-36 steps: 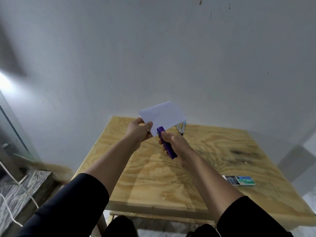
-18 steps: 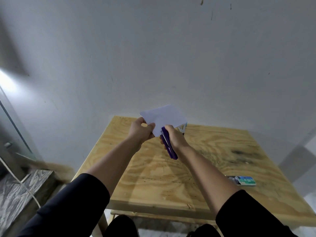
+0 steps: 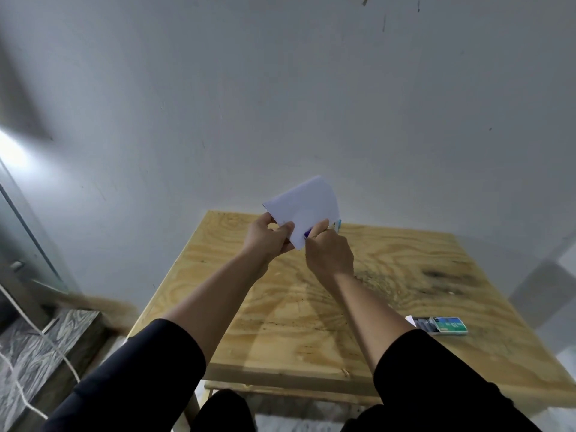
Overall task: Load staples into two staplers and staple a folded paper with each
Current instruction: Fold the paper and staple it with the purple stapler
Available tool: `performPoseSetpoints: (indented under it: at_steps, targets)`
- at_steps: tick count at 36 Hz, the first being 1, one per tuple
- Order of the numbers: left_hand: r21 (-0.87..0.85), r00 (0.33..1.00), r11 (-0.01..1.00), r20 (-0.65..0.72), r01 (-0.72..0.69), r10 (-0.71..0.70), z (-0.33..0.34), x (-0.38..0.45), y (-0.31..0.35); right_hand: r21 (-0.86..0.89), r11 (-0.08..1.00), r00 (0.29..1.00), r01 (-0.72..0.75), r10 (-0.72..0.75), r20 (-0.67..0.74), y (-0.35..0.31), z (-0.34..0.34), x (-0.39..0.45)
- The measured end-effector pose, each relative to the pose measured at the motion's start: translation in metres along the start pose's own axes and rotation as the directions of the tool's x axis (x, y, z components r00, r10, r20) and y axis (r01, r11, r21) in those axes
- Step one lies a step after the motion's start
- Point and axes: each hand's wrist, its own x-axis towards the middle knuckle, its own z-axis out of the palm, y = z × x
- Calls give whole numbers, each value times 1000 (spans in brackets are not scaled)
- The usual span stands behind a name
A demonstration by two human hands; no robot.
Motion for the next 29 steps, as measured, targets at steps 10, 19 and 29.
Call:
performPoseSetpoints:
  at_steps: [10,19,29]
  targets:
    - [15,997,1000,-82,12,-11,-11,8,5,483,814,940,-322,214,266,12,-8,8]
    - [97,998,994,-47,56,-52,1,10,-2,618,618,869,-486,418,265,30,-42,25]
    - [260,989,957,32,133,-146,83,29,-33,702,502,721,-506,692,25,93,-79,50]
